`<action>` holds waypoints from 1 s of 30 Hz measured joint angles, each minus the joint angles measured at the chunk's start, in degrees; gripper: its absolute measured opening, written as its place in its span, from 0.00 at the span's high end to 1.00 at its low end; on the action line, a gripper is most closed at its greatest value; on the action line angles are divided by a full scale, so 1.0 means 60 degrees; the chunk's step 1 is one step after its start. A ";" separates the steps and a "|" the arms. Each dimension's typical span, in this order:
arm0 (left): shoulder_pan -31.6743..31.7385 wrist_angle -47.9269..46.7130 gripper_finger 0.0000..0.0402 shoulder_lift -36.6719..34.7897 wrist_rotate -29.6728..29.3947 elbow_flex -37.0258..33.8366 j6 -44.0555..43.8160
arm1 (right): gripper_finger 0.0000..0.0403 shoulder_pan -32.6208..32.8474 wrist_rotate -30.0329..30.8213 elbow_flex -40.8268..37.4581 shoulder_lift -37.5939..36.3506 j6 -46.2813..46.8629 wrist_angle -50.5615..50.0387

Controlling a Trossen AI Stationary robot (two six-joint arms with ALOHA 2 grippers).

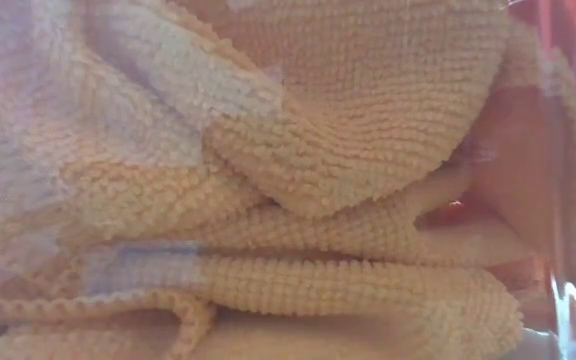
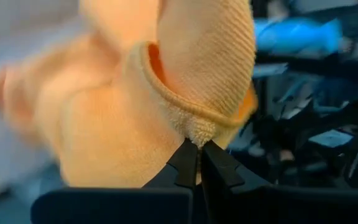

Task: Sort microfiber towel by color & place in baskets
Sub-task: Put the yellow towel into the bottom transparent bin

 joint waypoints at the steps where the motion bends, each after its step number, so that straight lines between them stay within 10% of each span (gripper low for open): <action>1: -0.0151 -0.0137 1.00 0.0054 0.0331 0.0003 -0.0466 | 1.00 0.0001 -0.0012 0.0000 0.0000 0.0000 0.0000; 7: -0.0858 -0.0559 1.00 0.0684 0.2450 -0.0011 -0.2285 | 1.00 0.0003 -0.0040 0.0000 0.0000 0.0004 0.0000; 17: -0.0185 -0.0053 1.00 0.1701 -0.0168 0.0000 -0.1727 | 1.00 0.0003 -0.0062 0.0000 0.0000 0.0004 0.0022; 30: 0.0199 0.1248 1.00 0.4027 0.1297 0.0000 -0.2115 | 1.00 0.0003 -0.0062 0.0000 0.0000 0.0032 -0.0138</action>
